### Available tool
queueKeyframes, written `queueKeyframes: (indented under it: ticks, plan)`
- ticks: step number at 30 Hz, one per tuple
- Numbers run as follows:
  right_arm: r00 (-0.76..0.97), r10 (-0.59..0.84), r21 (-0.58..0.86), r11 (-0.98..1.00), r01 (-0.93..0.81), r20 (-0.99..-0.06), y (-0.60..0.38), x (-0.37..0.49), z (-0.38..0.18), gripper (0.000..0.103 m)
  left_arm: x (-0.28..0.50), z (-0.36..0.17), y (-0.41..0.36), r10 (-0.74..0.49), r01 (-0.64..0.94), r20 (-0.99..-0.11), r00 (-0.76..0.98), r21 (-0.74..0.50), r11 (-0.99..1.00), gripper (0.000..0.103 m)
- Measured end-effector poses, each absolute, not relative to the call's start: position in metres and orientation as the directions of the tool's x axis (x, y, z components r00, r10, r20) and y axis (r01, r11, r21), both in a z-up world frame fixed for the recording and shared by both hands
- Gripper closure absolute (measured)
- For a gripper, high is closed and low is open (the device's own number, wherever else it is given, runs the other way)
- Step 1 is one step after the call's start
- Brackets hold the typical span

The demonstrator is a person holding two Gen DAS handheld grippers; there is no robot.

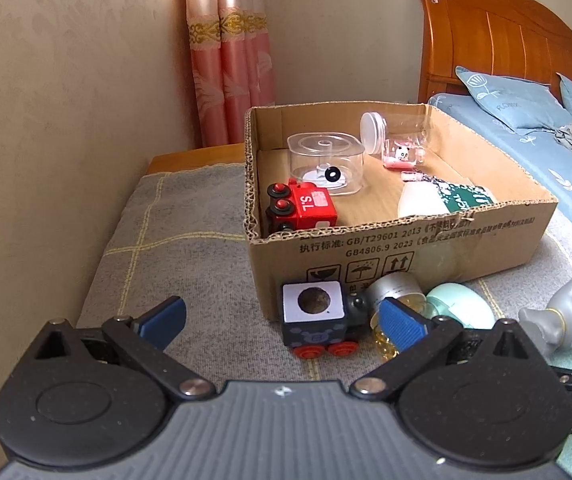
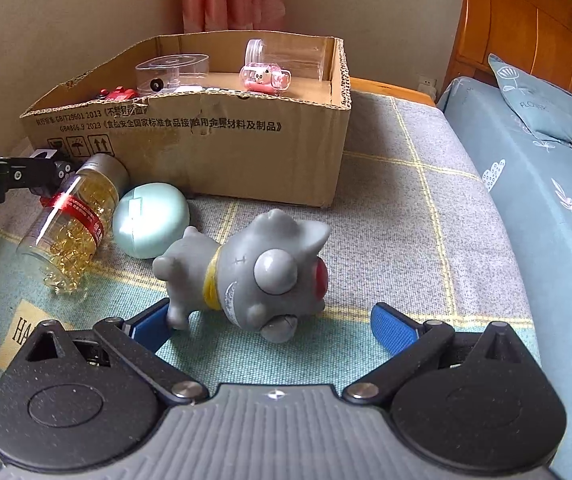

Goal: Organize rigid objects
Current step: 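Move the left tool to the black toy train while the right tool approaches the grey toy, then grasp and lift the black toy train with the left tool while the right grasps the grey toy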

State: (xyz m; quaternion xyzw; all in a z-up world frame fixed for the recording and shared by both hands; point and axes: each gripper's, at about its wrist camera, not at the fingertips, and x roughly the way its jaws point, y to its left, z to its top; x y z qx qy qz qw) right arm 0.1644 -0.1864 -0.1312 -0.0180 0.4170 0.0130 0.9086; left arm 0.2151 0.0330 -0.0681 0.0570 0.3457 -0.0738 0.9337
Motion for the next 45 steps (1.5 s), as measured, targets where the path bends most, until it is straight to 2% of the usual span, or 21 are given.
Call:
queueKeyframes:
  ticks: [11, 16, 19, 21, 24, 33, 45]
  plan:
    - [0.665, 0.025, -0.021, 0.998, -0.061, -0.747, -0.188, 0.162, -0.132, 0.000, 0.214, -0.082, 0.054, -0.048, 0.130, -0.666, 0.744, 0.074, 0.989, 0.001]
    - [0.675, 0.028, -0.021, 0.998, -0.064, -0.737, -0.188, 0.161, -0.133, 0.000, 0.213, -0.085, 0.062, -0.076, 0.138, -0.661, 0.747, 0.042, 0.990, 0.002]
    - [0.677, 0.028, -0.021, 0.998, -0.063, -0.735, -0.188, 0.160, -0.133, 0.000, 0.216, -0.088, 0.057, -0.108, 0.177, -0.646, 0.755, 0.042, 0.983, 0.005]
    - [0.675, 0.027, -0.021, 0.998, -0.062, -0.737, -0.188, 0.160, -0.133, 0.000, 0.218, -0.090, 0.055, -0.135, 0.203, -0.644, 0.753, 0.033, 0.979, 0.017]
    - [0.667, 0.025, -0.019, 0.998, -0.059, -0.745, -0.187, 0.161, -0.132, 0.000, 0.222, -0.093, 0.053, -0.161, 0.227, -0.653, 0.740, 0.017, 0.974, 0.028]
    - [0.665, 0.061, 0.011, 0.997, -0.079, -0.744, -0.182, 0.162, -0.124, 0.000, 0.226, -0.097, 0.051, -0.204, 0.262, -0.660, 0.723, -0.011, 0.965, 0.045]
    - [0.630, 0.077, 0.011, 0.994, -0.109, -0.772, -0.178, 0.155, -0.107, 0.000, 0.224, -0.095, 0.048, -0.192, 0.273, -0.671, 0.716, 0.016, 0.962, 0.048]
